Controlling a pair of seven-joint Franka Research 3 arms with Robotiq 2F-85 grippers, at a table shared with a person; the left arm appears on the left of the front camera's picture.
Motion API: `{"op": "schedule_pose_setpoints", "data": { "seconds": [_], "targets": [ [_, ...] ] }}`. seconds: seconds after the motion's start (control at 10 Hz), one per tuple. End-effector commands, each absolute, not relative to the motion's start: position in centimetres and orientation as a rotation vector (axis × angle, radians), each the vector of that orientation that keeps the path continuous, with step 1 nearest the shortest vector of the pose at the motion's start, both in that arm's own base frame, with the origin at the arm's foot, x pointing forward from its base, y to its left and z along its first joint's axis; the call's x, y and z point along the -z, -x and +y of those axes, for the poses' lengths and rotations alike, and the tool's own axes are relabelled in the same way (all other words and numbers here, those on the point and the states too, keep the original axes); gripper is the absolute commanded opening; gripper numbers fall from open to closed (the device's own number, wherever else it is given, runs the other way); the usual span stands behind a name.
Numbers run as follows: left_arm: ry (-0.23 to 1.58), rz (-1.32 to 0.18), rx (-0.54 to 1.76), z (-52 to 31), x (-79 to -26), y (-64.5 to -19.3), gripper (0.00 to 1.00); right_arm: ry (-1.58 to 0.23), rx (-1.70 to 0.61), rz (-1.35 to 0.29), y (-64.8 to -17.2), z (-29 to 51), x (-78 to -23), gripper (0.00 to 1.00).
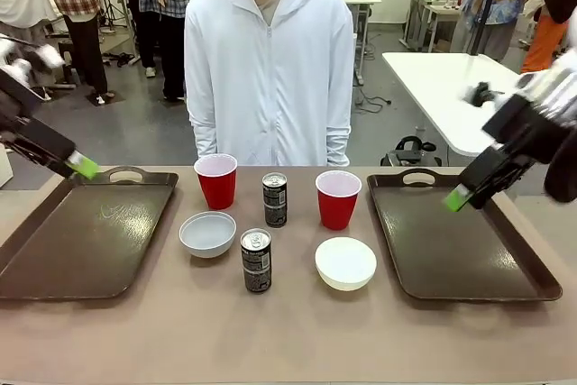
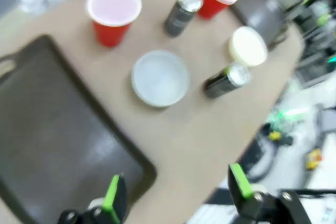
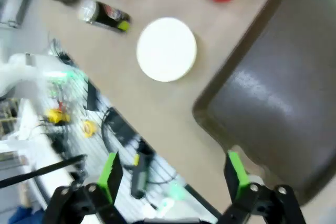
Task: Prepare tableware on both trays.
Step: Pick up a Picnic Bowl from the table and place it on a Handle tray.
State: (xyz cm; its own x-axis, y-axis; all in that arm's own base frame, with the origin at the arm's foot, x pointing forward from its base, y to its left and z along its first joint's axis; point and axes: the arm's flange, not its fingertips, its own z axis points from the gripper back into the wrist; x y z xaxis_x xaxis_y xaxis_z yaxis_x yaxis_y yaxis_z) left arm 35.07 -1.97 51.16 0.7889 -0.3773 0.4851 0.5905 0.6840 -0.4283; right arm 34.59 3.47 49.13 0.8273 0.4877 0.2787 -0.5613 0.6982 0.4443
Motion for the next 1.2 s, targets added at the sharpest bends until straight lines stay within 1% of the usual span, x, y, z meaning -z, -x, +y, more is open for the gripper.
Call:
{"op": "schedule_pose_setpoints", "data": {
  "seconds": [0.0,0.1,0.2,0.5,0.7,0.8,1.1],
  "targets": [
    [0.847,-0.386,0.448,2.7,-52.2,-36.1,1.0,-0.78,-0.526,-0.137,-35.1,-1.1,-50.0,1.0],
    [0.874,-0.381,0.412,5.7,-52.4,-36.2,1.0,-0.884,-0.492,-0.154,-34.7,-4.1,-49.9,1.0],
    [0.869,-0.37,0.367,8.1,-52.3,-35.7,1.0,-0.937,-0.457,-0.156,-34.0,-6.3,-49.5,1.0],
    [0.812,-0.356,0.257,12.7,-51.7,-34.4,1.0,-0.975,-0.321,-0.164,-33.0,-11.5,-47.6,1.0],
    [0.786,-0.322,0.235,14.5,-51.6,-33.4,1.0,-0.982,-0.264,-0.138,-32.8,-13.0,-46.2,1.0],
    [0.763,-0.288,0.225,13.8,-51.9,-33.3,1.0,-0.982,-0.244,-0.132,-32.6,-13.8,-45.8,1.0],
    [0.801,-0.28,0.163,16.4,-50.3,-32.5,1.0,-1.014,-0.198,-0.158,-32.4,-15.6,-45.0,1.0]
  ]
}}
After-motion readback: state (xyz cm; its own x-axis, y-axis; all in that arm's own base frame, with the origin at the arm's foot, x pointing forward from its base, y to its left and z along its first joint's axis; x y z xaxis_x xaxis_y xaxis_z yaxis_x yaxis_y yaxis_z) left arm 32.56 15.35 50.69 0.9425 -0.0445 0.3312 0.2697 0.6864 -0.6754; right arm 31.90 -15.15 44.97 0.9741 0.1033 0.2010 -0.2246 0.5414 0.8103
